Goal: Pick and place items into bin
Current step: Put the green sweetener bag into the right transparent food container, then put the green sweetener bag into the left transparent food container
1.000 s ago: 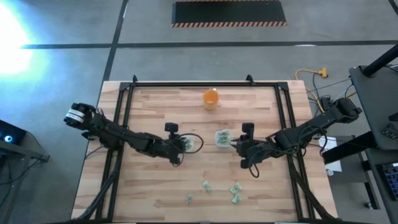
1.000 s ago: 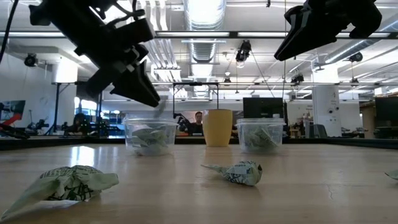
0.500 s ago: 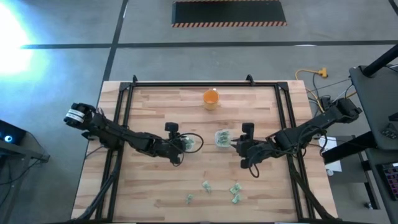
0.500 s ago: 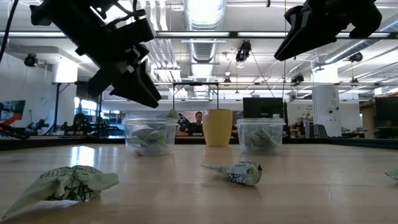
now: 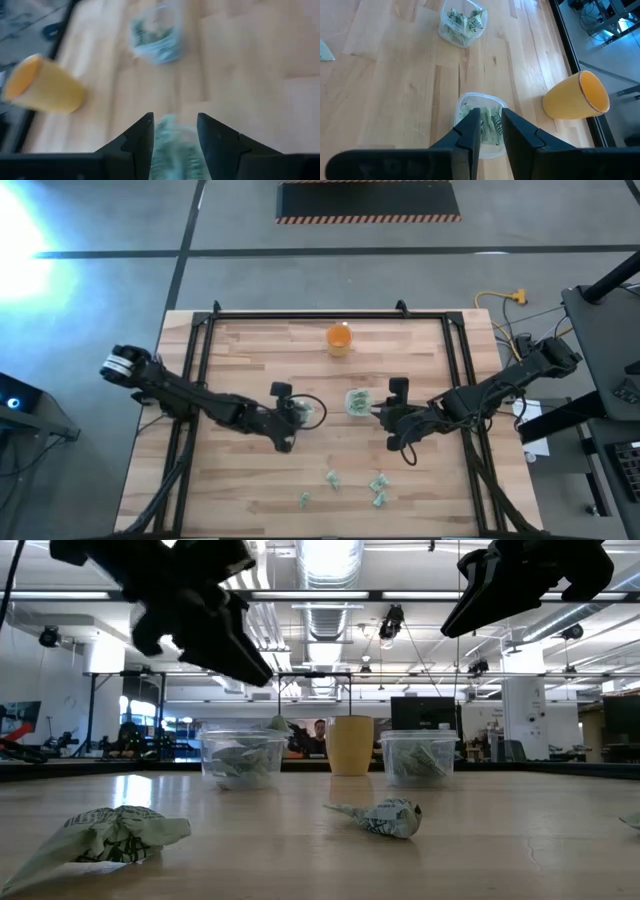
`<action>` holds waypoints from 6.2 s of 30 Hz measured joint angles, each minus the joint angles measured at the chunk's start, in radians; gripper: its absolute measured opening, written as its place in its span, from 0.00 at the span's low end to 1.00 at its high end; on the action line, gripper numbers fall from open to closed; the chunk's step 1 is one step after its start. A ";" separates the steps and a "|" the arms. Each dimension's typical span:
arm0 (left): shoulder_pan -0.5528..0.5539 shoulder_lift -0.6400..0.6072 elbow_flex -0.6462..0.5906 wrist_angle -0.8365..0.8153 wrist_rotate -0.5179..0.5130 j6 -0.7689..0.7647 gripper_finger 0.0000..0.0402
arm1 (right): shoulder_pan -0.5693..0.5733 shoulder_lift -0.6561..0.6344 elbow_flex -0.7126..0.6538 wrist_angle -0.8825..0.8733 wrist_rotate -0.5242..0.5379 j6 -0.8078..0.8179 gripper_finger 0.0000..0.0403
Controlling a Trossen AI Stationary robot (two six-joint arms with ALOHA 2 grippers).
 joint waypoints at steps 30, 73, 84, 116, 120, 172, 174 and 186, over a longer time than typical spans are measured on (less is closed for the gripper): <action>-0.113 -0.028 0.001 -0.011 0.053 -0.052 0.34 | 0.192 0.000 -0.306 0.679 -0.577 0.242 0.17; -0.113 -0.027 0.000 -0.002 0.028 -0.051 0.34 | 0.225 0.369 -0.300 0.711 -0.496 0.304 0.42; -0.113 -0.027 0.000 -0.002 0.027 -0.052 0.34 | 0.225 0.369 -0.301 0.700 -0.450 0.284 0.36; -0.113 -0.027 -0.010 -0.003 0.027 -0.051 0.33 | 0.207 0.170 -0.302 0.700 0.133 -0.073 0.04; -0.113 -0.027 -0.012 -0.003 0.027 -0.051 0.34 | 0.146 0.124 -0.302 0.700 0.247 -0.159 0.04; -0.113 -0.027 -0.027 -0.005 0.027 -0.043 0.34 | -0.198 0.320 -0.244 0.677 0.018 -0.115 0.13; -0.113 -0.027 -0.027 -0.005 0.027 -0.043 0.34 | -0.198 0.320 -0.244 0.672 0.018 -0.114 0.18; -0.113 -0.027 -0.027 -0.005 0.027 -0.044 0.34 | -0.197 0.249 -0.172 0.415 0.053 -0.047 0.34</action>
